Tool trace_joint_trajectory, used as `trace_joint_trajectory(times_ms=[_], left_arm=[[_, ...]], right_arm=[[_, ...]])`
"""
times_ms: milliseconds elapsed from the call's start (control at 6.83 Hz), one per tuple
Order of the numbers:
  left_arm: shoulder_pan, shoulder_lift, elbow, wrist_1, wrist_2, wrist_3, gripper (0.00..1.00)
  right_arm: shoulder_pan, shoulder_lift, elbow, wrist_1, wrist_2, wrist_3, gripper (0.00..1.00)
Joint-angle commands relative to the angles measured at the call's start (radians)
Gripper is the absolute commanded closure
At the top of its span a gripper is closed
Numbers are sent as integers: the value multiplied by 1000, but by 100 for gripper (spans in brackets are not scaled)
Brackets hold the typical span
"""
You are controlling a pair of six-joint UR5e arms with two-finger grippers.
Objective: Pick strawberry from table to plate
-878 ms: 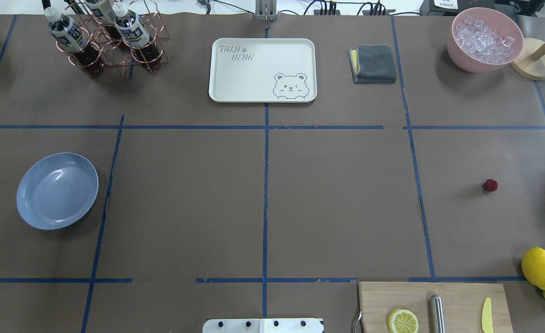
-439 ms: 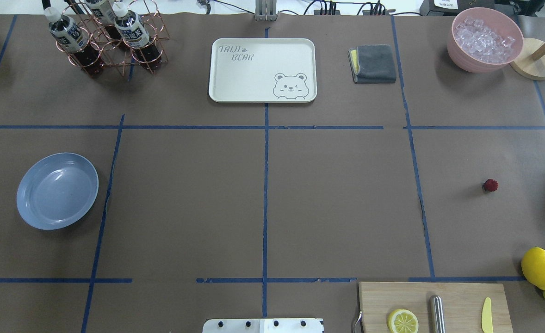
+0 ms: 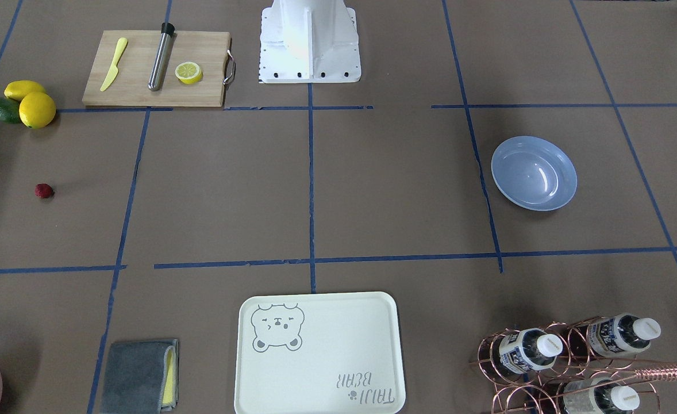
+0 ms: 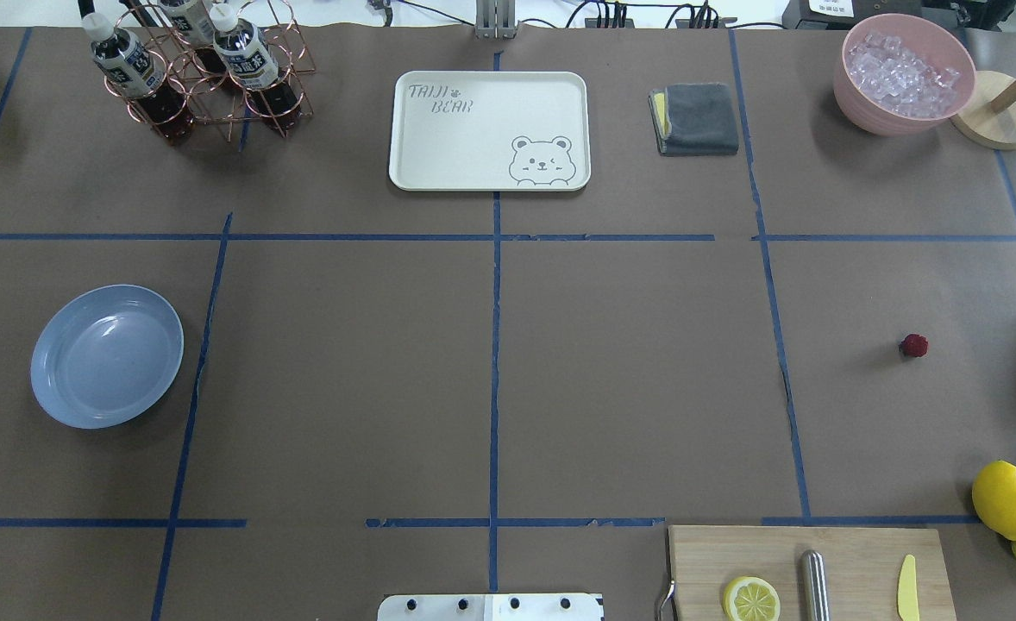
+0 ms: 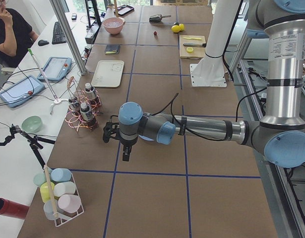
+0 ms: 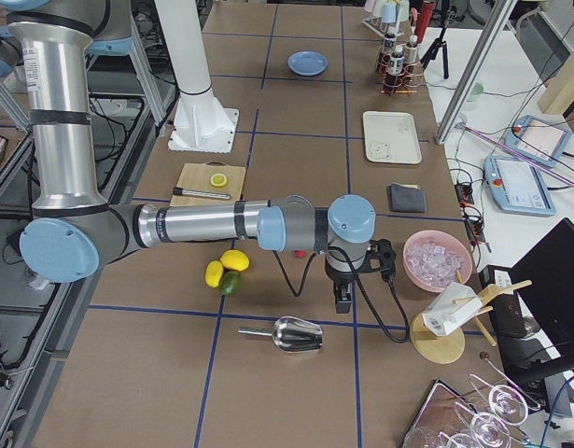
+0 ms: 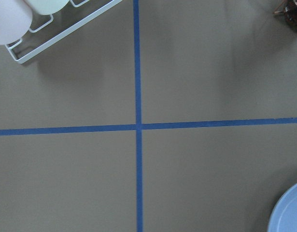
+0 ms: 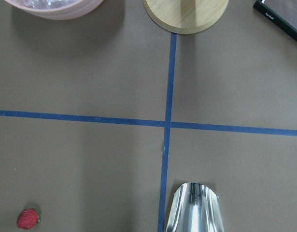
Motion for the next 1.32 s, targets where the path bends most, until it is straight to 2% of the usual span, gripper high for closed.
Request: trace_joint_trajectory(times_ms=[0, 146, 439, 585, 878, 1024, 1171], left_arm=[[174, 91, 7, -355, 5, -344, 0], [272, 94, 17, -427, 52, -473, 0], [416, 88, 33, -461, 198, -592, 4], [447, 85, 39, -461, 238, -599, 5], [483, 77, 71, -467, 248, -599, 9], [524, 77, 79, -469, 299, -602, 13], [535, 77, 87, -470, 304, -601, 20]], right_arm=[[-4, 29, 20, 0, 0, 1, 0], [-3, 46, 25, -2, 0, 1, 0], [-4, 44, 25, -2, 19, 1, 0], [-7, 44, 16, -2, 20, -3, 0], [-15, 44, 17, -2, 21, -1, 0], [-21, 44, 16, -2, 21, 0, 0], [-24, 44, 17, -2, 21, 1, 0]])
